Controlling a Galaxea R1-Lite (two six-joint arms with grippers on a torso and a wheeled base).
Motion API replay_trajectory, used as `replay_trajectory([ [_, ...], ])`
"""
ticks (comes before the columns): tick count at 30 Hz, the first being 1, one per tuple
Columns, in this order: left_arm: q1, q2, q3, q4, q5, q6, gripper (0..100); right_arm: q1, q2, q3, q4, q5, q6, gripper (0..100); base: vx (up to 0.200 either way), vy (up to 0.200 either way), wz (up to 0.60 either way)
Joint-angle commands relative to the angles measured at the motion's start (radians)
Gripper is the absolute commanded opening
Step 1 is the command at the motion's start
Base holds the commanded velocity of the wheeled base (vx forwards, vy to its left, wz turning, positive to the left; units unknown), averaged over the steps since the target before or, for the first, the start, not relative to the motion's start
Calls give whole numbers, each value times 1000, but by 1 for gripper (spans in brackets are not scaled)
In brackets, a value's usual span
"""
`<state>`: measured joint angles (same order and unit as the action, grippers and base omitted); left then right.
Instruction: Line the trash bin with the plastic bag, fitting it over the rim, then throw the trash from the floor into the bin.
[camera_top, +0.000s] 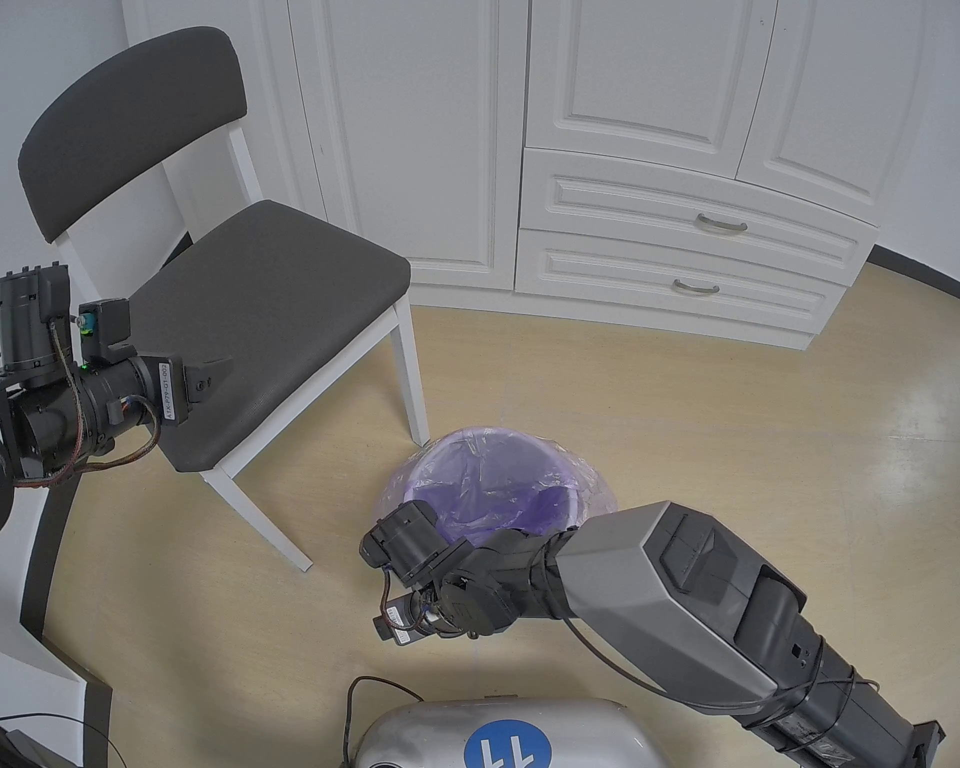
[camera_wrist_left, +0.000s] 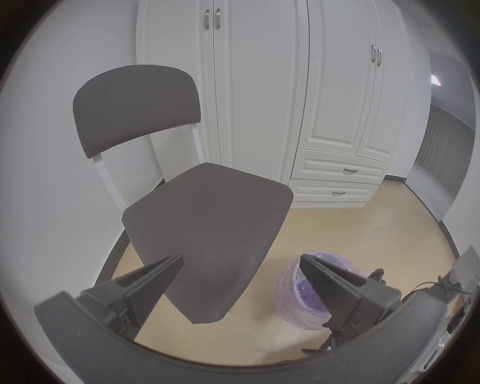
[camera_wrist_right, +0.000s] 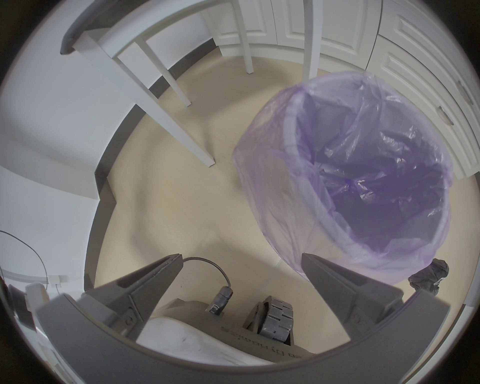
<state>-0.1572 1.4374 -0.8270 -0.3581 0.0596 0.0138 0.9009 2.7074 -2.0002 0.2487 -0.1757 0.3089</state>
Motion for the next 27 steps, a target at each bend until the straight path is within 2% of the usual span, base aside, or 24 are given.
replay_trajectory([
  [1,-1,0,-1,-1,0,0,100,-10,54,0,-9,-13,1,100,0,0,0],
  [11,-1,1,-1,-1,0,0,100,-14,66,0,-19,-33,2,100,0,0,0],
  [16,-1,-2,0,-1,0,0,100,12,-20,8,-5,-50,24,100,0,0,0],
  [19,1,-2,0,1,0,0,100,50,-144,129,-9,-56,18,100,0,0,0],
  [21,1,-2,-1,-1,0,-2,100,58,-179,147,-9,-71,13,100,0,0,0],
  [22,1,0,-1,-1,0,-2,100,62,-224,141,-8,-122,2,100,0,0,0],
  [23,1,0,-1,-1,0,-2,100,59,-235,135,-9,-140,-8,100,0,0,0],
  [27,1,-2,-1,-1,0,-2,100,13,-235,52,-12,-171,-47,100,0,0,0],
])
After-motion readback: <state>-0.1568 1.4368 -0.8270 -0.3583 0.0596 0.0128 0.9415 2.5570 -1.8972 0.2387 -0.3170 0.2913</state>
